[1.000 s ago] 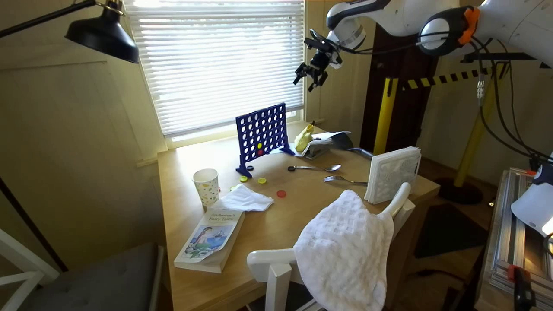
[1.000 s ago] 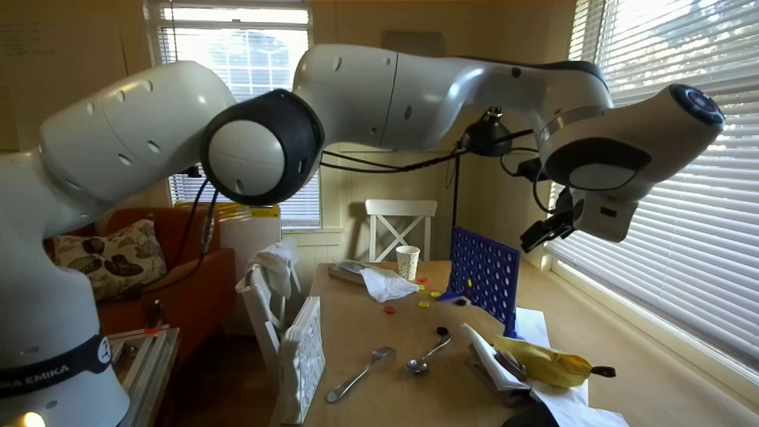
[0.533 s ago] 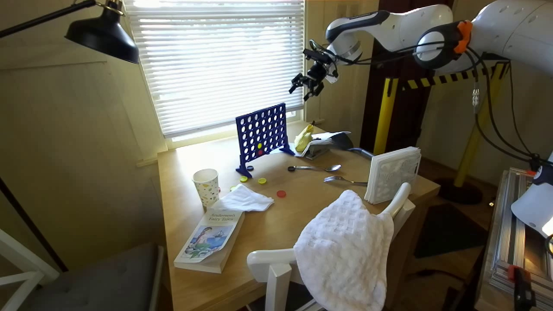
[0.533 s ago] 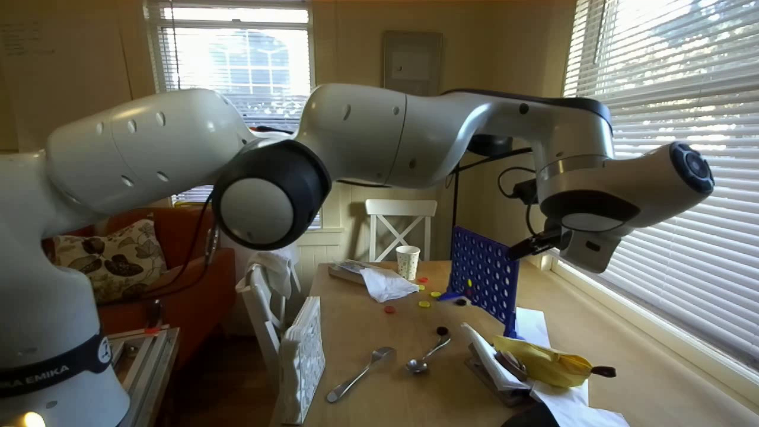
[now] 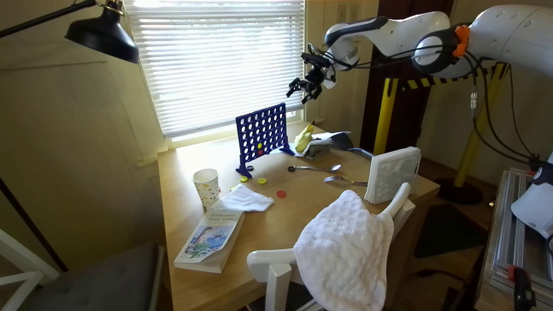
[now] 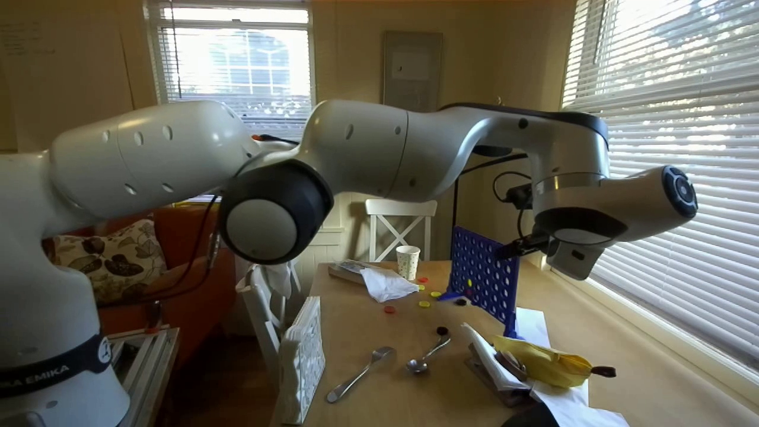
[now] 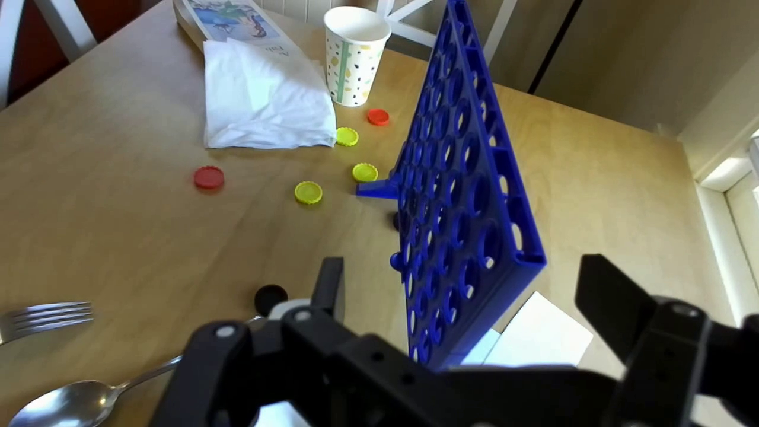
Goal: Take out the items in the blue object
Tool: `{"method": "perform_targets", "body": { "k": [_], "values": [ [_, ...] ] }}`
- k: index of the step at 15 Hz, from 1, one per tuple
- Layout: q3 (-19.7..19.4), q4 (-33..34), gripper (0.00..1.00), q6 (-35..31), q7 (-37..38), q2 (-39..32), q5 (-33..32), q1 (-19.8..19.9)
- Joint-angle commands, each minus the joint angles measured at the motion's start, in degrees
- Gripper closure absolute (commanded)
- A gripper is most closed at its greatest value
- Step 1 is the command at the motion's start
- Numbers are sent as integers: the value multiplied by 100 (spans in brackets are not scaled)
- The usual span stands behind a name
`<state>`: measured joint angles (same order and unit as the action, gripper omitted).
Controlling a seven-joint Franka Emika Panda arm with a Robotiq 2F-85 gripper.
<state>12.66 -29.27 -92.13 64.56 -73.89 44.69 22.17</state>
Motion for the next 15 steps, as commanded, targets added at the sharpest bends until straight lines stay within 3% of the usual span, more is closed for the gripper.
{"method": "perform_targets", "body": {
  "k": [1,4,11,15],
  "values": [
    [1,22,0,2,10,-12,0,0],
    [30,39,0,56,177,-91,45,57],
    [59,485,0,340,-198,-622,66,127],
    [72,667,0,-148,-279,-812,87,4]
  ]
}}
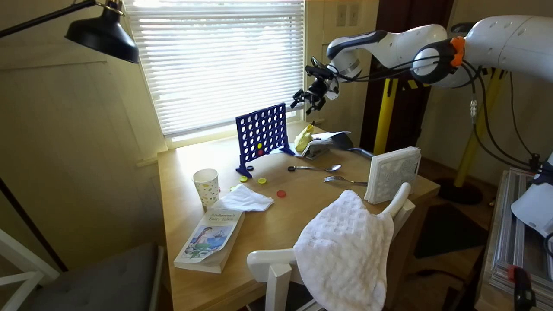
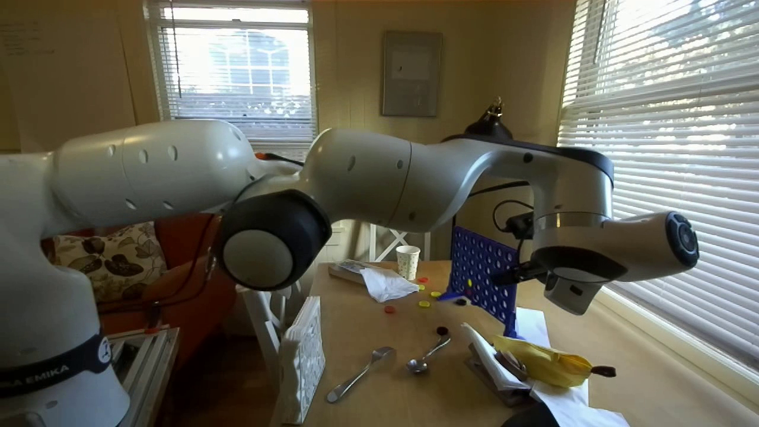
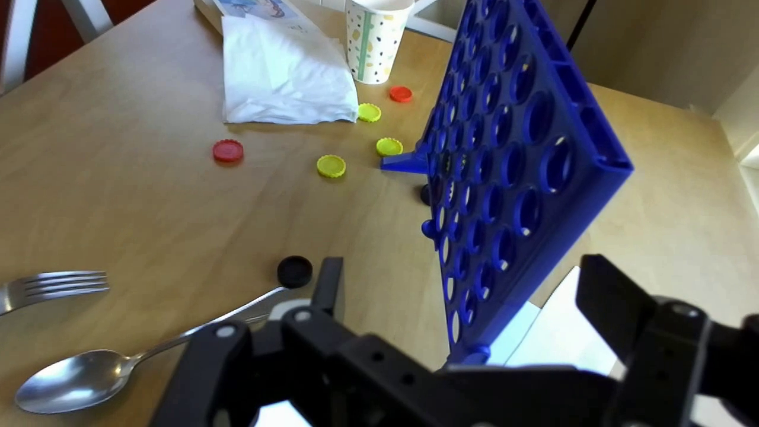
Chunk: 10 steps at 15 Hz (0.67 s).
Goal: Take out the items in the blue object
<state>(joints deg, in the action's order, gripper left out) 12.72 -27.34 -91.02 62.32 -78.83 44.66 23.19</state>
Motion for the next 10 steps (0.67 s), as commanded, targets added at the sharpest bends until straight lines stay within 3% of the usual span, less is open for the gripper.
{"method": "perform_targets", "body": {
  "k": [1,4,8,10],
  "values": [
    [68,521,0,-409,-83,-359,70,-145],
    [177,67,0,-660,-53,-152,113,-135],
    [88,259,0,-511,-30,-218,-22,-159],
    [78,334,0,-900,-145,-275,-10,-237]
  ]
}}
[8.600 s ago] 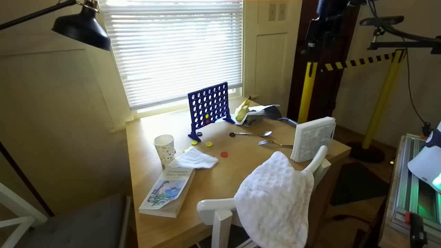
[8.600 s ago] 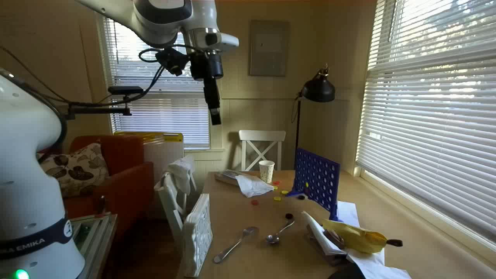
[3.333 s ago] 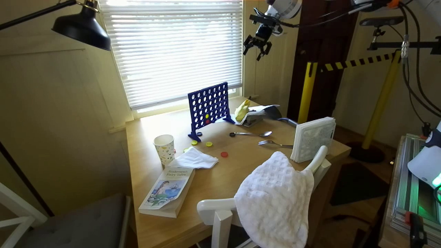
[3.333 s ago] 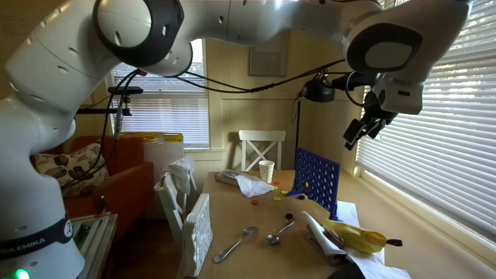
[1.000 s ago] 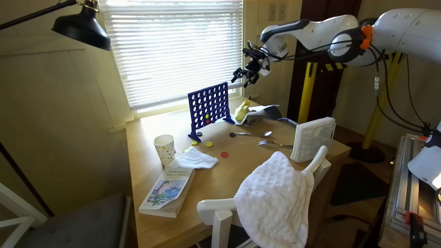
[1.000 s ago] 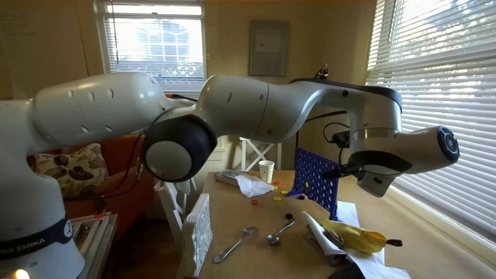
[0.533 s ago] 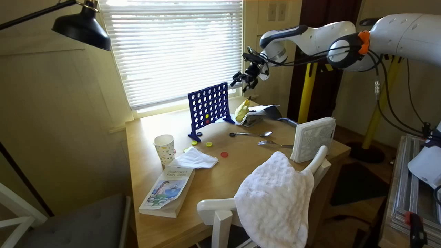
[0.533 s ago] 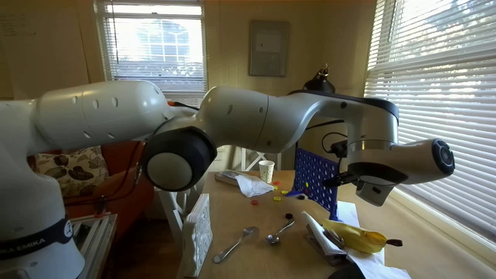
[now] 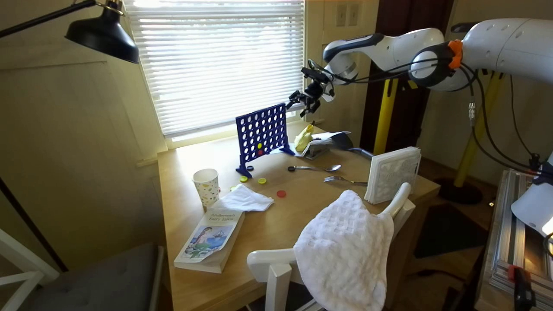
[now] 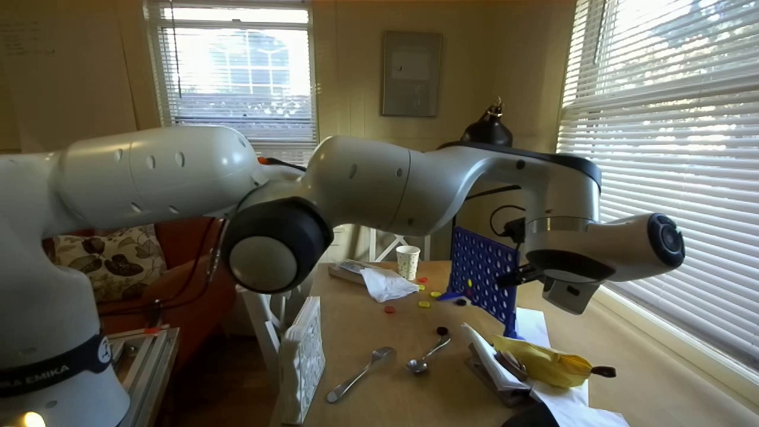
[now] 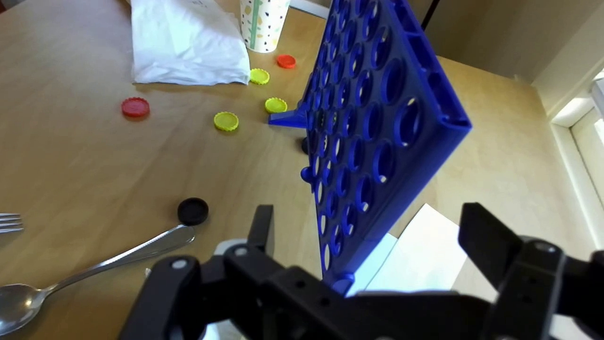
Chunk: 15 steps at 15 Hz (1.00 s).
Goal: Take out the items in the blue object
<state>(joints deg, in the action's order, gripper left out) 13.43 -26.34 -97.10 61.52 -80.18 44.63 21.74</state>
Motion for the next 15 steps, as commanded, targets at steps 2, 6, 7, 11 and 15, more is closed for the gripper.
{"method": "perform_targets", "body": {
  "k": [2,6,7,11,15],
  "values": [
    [27,242,0,-623,-297,-163,-19,-188],
    [112,174,0,-709,-581,-154,6,-301],
    [120,171,0,-708,-624,-155,8,-334],
    [194,117,0,-662,-125,-146,120,-386],
    [288,79,0,-409,742,-112,179,-345]
  ]
}}
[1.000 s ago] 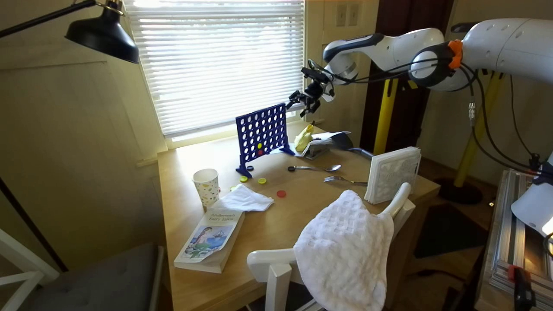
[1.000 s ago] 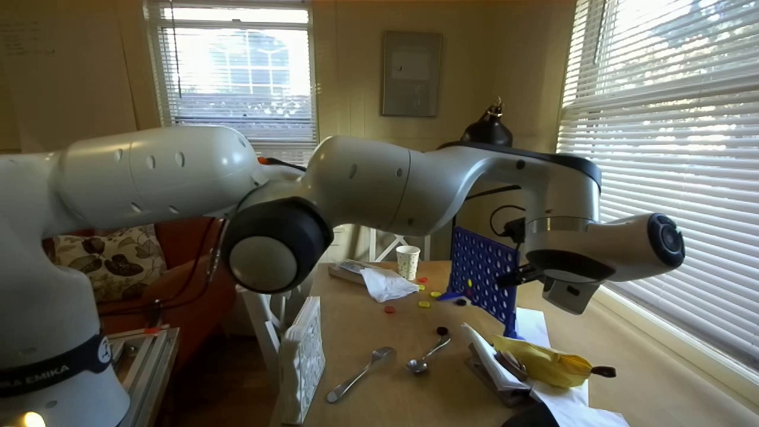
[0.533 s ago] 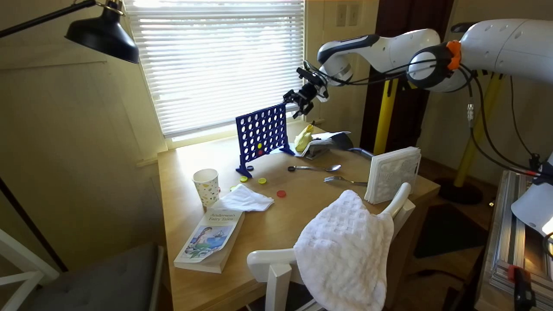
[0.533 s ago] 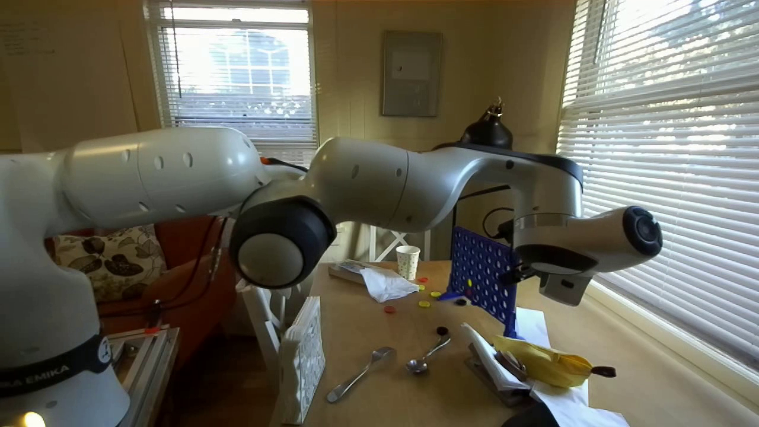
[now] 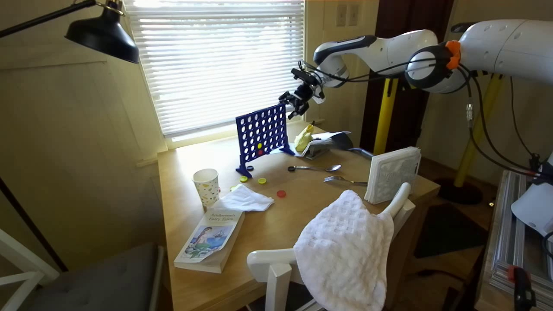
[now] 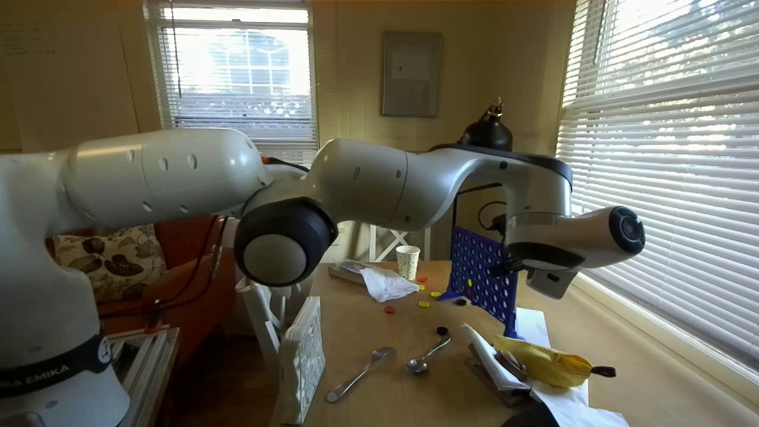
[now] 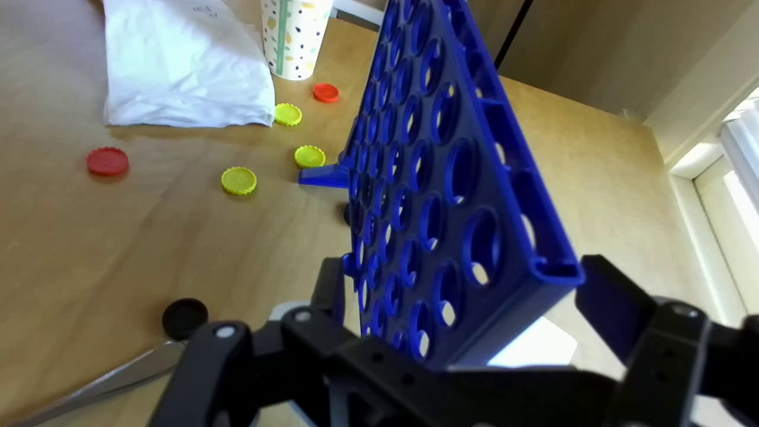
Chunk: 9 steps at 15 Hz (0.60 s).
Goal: Take out the items in the blue object
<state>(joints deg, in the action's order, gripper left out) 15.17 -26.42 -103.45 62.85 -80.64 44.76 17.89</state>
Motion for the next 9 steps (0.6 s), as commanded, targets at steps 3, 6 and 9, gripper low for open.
{"method": "perform_targets", "body": {
  "k": [3,6,9],
  "values": [
    [155,70,0,598,1321,-52,176,77],
    [197,154,34,653,1652,-109,204,92],
    [201,168,56,618,1852,-113,187,93]
  ]
}}
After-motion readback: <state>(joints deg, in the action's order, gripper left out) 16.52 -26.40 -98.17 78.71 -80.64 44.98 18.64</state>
